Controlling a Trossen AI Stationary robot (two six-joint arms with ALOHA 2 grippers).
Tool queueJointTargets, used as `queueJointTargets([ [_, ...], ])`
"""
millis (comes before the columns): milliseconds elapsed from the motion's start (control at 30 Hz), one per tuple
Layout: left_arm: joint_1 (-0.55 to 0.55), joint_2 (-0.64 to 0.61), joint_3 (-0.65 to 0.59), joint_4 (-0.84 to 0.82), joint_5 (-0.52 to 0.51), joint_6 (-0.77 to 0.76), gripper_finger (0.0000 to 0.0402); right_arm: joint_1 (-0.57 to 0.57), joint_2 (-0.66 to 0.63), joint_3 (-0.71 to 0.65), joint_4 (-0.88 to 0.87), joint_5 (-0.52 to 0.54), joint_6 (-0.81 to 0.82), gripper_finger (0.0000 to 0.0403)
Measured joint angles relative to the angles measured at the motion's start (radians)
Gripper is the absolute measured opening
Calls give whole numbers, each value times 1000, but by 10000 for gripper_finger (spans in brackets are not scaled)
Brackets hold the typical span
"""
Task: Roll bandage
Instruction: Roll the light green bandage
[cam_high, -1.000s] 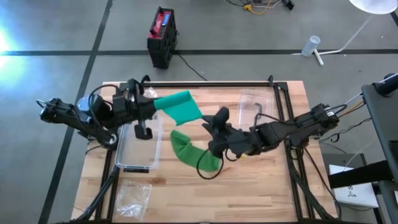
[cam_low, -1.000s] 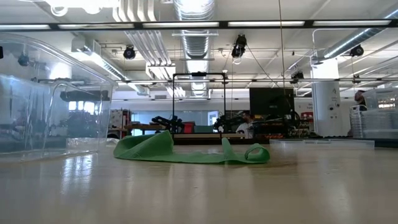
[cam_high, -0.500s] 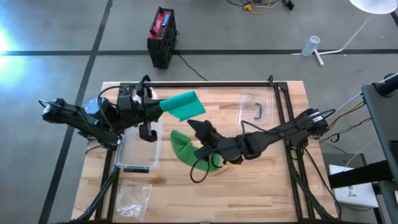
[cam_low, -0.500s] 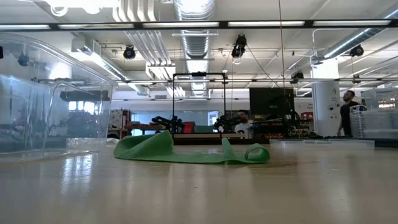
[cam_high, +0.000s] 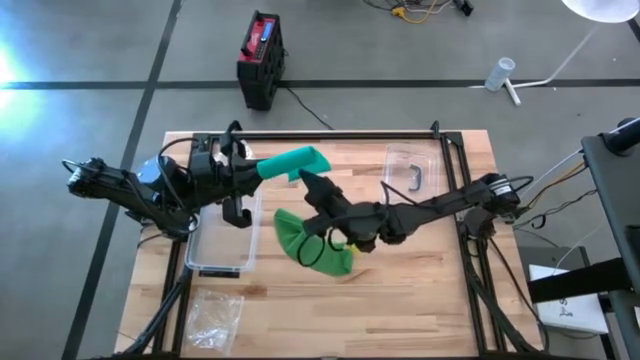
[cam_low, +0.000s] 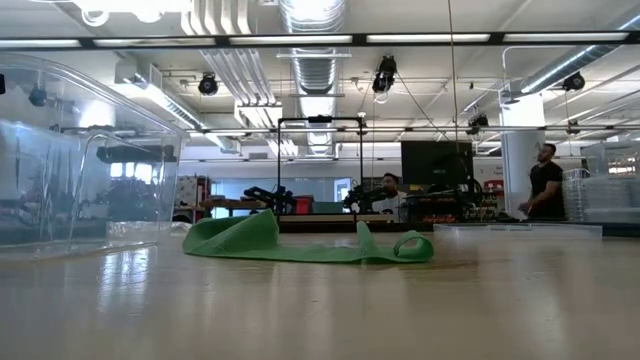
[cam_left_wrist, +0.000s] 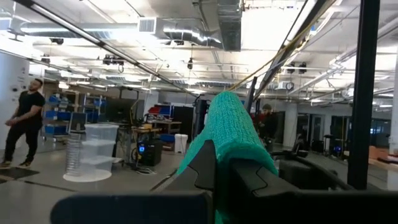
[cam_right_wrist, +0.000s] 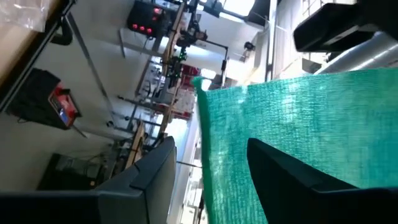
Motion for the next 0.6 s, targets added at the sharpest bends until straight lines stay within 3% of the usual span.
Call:
queueJointTargets([
  [200,0,1,0,6,0,-8,2,-34,0,0,30,-1,-2,147],
  [467,0,1,0,9,1,-4,2,-49,0,0,104,-3,-37,20],
  [600,0,1,0,9,1,-1,2,-49,0,0,104,-1,-35,9],
])
